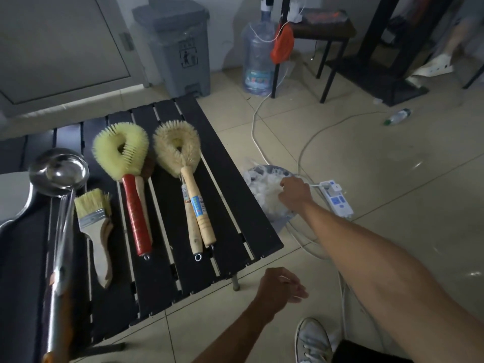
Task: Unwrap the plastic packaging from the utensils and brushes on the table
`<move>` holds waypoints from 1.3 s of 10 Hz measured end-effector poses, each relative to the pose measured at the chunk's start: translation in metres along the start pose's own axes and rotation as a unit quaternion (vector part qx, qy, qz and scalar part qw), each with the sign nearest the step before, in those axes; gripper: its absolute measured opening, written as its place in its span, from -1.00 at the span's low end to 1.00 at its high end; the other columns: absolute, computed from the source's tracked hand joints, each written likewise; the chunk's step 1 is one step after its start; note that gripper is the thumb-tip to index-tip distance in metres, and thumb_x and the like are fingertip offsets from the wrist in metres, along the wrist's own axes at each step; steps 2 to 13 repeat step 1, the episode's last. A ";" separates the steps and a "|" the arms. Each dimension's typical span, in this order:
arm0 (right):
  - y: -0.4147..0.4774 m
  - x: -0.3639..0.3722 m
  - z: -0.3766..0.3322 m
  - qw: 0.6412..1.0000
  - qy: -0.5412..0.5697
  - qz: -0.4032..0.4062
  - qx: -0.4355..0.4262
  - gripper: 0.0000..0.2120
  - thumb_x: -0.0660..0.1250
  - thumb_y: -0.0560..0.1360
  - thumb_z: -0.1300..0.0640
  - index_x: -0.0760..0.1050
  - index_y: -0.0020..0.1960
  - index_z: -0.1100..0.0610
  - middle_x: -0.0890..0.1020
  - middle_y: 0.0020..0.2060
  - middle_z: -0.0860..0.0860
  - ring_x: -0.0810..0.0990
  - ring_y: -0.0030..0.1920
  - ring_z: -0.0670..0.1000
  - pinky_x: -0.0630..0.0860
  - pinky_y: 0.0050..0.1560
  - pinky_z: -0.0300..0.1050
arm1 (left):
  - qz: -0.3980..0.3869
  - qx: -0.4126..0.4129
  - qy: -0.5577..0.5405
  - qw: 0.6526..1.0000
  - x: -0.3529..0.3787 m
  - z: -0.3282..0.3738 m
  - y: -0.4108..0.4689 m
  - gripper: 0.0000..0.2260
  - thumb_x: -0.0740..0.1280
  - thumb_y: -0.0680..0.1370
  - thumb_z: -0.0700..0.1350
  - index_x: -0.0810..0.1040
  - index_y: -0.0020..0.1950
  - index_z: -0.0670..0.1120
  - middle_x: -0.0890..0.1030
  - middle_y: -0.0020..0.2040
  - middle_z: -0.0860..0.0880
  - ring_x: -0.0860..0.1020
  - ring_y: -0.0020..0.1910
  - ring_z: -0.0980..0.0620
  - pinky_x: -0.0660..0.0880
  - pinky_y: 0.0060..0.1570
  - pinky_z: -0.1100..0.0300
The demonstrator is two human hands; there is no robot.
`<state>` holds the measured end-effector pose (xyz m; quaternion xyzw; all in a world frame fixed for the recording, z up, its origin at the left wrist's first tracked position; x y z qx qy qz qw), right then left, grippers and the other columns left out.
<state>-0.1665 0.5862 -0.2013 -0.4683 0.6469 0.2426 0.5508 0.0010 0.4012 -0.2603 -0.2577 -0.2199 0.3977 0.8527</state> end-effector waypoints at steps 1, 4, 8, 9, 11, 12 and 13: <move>-0.005 -0.016 -0.001 0.999 0.035 0.006 0.015 -0.65 0.26 0.54 0.23 0.57 0.31 0.19 0.60 0.31 0.17 0.53 0.33 0.20 0.43 0.34 0.00 | -0.025 -0.002 0.007 1.000 0.000 0.005 -0.010 -0.86 0.32 0.54 -0.49 0.58 -0.06 -0.29 0.68 -0.07 -0.34 0.73 -0.21 -0.14 0.67 -0.14 0.06; -0.005 -0.016 -0.001 0.999 0.035 0.006 0.015 -0.65 0.26 0.54 0.23 0.57 0.31 0.19 0.60 0.31 0.17 0.53 0.33 0.20 0.43 0.34 0.00 | -0.025 -0.002 0.007 1.000 0.000 0.005 -0.010 -0.86 0.32 0.54 -0.49 0.58 -0.06 -0.29 0.68 -0.07 -0.34 0.73 -0.21 -0.14 0.67 -0.14 0.06; -0.005 -0.016 -0.001 0.999 0.035 0.006 0.015 -0.65 0.26 0.54 0.23 0.57 0.31 0.19 0.60 0.31 0.17 0.53 0.33 0.20 0.43 0.34 0.00 | -0.025 -0.002 0.007 1.000 0.000 0.005 -0.010 -0.86 0.32 0.54 -0.49 0.58 -0.06 -0.29 0.68 -0.07 -0.34 0.73 -0.21 -0.14 0.67 -0.14 0.06; -0.005 -0.016 -0.001 0.999 0.035 0.006 0.015 -0.65 0.26 0.54 0.23 0.57 0.31 0.19 0.60 0.31 0.17 0.53 0.33 0.20 0.43 0.34 0.00 | -0.025 -0.002 0.007 1.000 0.000 0.005 -0.010 -0.86 0.32 0.54 -0.49 0.58 -0.06 -0.29 0.68 -0.07 -0.34 0.73 -0.21 -0.14 0.67 -0.14 0.06; -0.005 -0.016 -0.001 0.999 0.035 0.006 0.015 -0.65 0.26 0.54 0.23 0.57 0.31 0.19 0.60 0.31 0.17 0.53 0.33 0.20 0.43 0.34 0.00 | -0.025 -0.002 0.007 1.000 0.000 0.005 -0.010 -0.86 0.32 0.54 -0.49 0.58 -0.06 -0.29 0.68 -0.07 -0.34 0.73 -0.21 -0.14 0.67 -0.14 0.06; -0.005 -0.016 -0.001 0.999 0.035 0.006 0.015 -0.65 0.26 0.54 0.23 0.57 0.31 0.19 0.60 0.31 0.17 0.53 0.33 0.20 0.43 0.34 0.00 | -0.025 -0.002 0.007 1.000 0.000 0.005 -0.010 -0.86 0.32 0.54 -0.49 0.58 -0.06 -0.29 0.68 -0.07 -0.34 0.73 -0.21 -0.14 0.67 -0.14 0.06; -0.005 -0.016 -0.001 0.999 0.035 0.006 0.015 -0.65 0.26 0.54 0.23 0.57 0.31 0.19 0.60 0.31 0.17 0.53 0.33 0.20 0.43 0.34 0.00 | -0.025 -0.002 0.007 1.000 0.000 0.005 -0.010 -0.86 0.32 0.54 -0.49 0.58 -0.06 -0.29 0.68 -0.07 -0.34 0.73 -0.21 -0.14 0.67 -0.14 0.06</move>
Point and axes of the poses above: each hand's wrist, its own y-axis towards the middle knuckle, its own x-axis out of the palm, z = x × y, the point moved 6 cm from there along y, towards the middle knuckle
